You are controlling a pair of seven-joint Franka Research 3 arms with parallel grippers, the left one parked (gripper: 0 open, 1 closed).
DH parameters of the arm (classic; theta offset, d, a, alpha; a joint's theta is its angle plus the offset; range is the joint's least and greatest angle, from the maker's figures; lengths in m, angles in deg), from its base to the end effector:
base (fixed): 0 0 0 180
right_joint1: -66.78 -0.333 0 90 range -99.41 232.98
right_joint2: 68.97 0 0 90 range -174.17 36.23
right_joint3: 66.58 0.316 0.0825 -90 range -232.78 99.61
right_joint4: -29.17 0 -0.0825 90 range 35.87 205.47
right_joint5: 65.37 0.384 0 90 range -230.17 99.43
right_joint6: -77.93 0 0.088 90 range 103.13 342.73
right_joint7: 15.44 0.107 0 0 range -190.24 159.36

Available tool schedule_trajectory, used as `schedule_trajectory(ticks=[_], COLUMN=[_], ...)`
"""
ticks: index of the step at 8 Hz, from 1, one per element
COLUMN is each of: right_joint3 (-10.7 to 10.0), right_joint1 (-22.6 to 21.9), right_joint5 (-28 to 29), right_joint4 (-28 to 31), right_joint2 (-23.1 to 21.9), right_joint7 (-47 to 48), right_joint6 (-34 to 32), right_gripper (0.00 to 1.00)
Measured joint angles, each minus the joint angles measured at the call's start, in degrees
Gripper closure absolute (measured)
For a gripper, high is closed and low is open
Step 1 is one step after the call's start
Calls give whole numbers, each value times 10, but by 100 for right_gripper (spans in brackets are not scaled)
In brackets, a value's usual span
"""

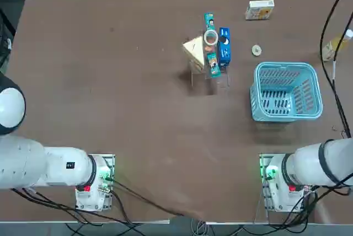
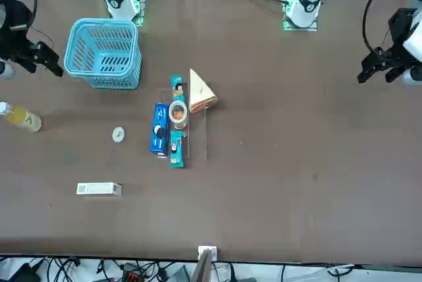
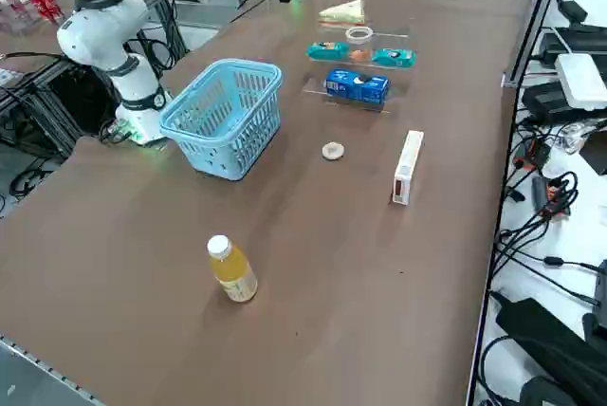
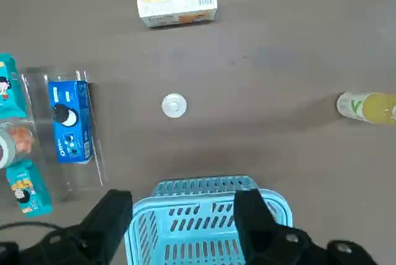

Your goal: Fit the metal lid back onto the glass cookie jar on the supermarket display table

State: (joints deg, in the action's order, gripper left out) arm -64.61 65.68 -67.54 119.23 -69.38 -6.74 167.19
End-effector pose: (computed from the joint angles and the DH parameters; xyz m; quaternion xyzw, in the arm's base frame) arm 0.5504 0.0255 0.6269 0.9986 -0.0493 -0.0014 0.0193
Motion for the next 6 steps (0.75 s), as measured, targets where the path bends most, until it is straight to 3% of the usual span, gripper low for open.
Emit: schedule_trajectory(ticks=[4,6], right_joint3=[3,3], right_joint1=[-11,-12], right_joint5=[0,0], right_joint4=[0,2], right_joint2=[4,36], right_joint7=[0,0], right_joint6=[-1,0], right_gripper=[0,0])
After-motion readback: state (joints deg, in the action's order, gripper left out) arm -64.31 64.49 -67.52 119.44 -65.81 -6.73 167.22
